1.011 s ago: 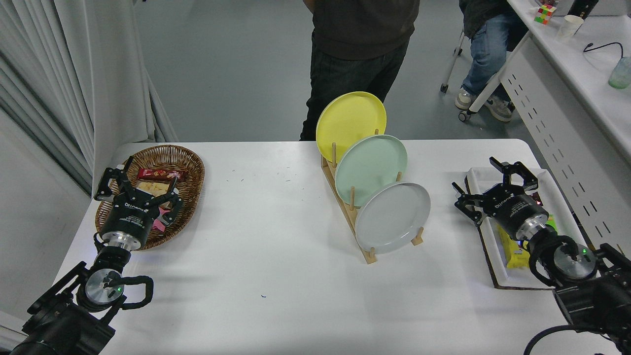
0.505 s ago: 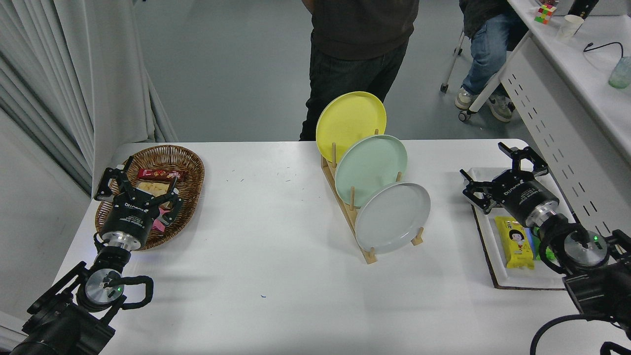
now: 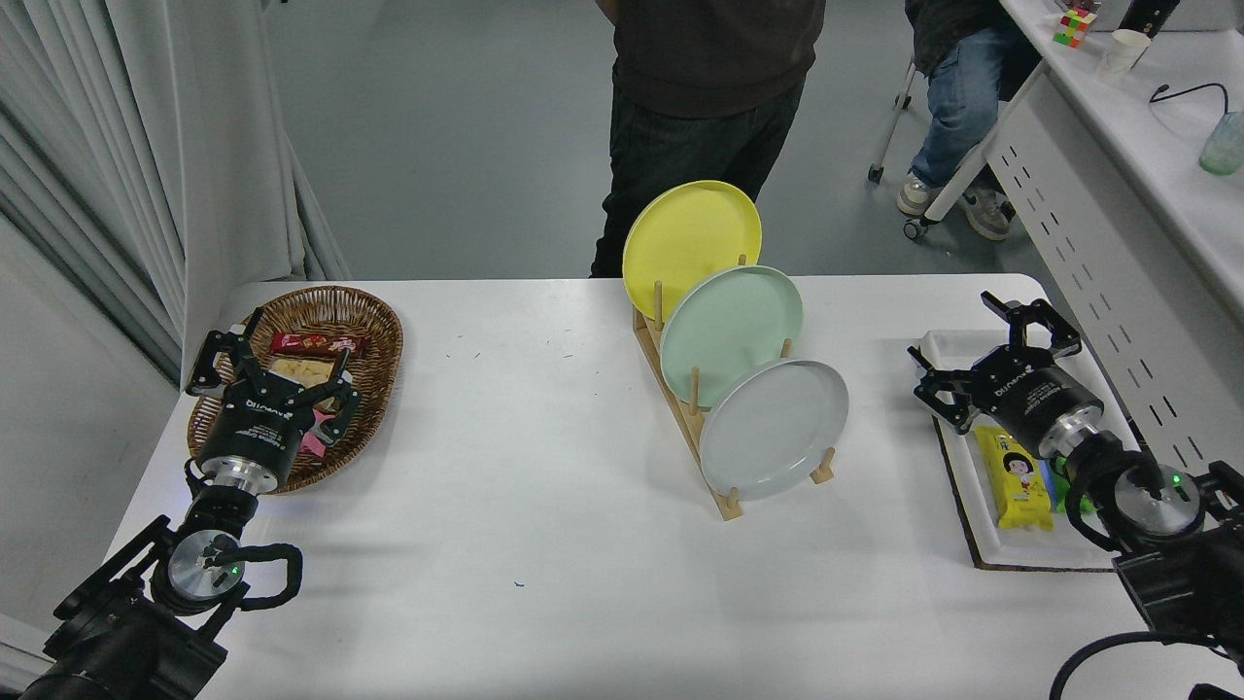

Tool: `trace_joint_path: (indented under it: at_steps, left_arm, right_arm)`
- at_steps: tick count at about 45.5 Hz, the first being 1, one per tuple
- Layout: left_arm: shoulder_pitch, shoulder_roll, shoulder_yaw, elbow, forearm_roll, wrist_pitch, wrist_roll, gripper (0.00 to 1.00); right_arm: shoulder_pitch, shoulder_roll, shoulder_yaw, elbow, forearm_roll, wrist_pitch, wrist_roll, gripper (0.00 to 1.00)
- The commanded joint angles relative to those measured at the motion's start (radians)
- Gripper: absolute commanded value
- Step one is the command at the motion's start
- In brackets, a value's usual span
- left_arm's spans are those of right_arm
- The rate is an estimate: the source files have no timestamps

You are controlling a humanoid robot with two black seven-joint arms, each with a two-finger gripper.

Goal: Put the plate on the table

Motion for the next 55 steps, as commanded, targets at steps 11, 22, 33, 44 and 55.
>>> trace_joint_path:
  at_steps: [11,22,33,44,55]
  left_arm:
    - [0.0,0.0,0.0,0.0,0.001,0.0,0.0,0.98]
    - [0.0,0.0,0.0,0.0,-0.001,0.0,0.0,0.98]
    - [0.0,0.0,0.0,0.0,0.001,0.0,0.0,0.98]
    - [0.0,0.0,0.0,0.0,-0.001,0.0,0.0,0.98]
    - [0.0,0.0,0.0,0.0,0.001,0.0,0.0,0.98]
  right_arm:
    - [0.014,-0.077,-0.178,0.054,-0.014,0.015,0.119,1.0]
    - [0.106,-0.223,-0.516,0.143,-0.002,0.006,0.116,1.0]
    - [0.127,-0.29,-0.658,0.23,0.085,0.006,0.115,1.0]
    - [0.196,-0.359,-0.791,0.281,0.073,0.023,0.113,1.0]
    - [0.275,-0.381,-0.894,0.298,0.062,0.023,0.112,1.0]
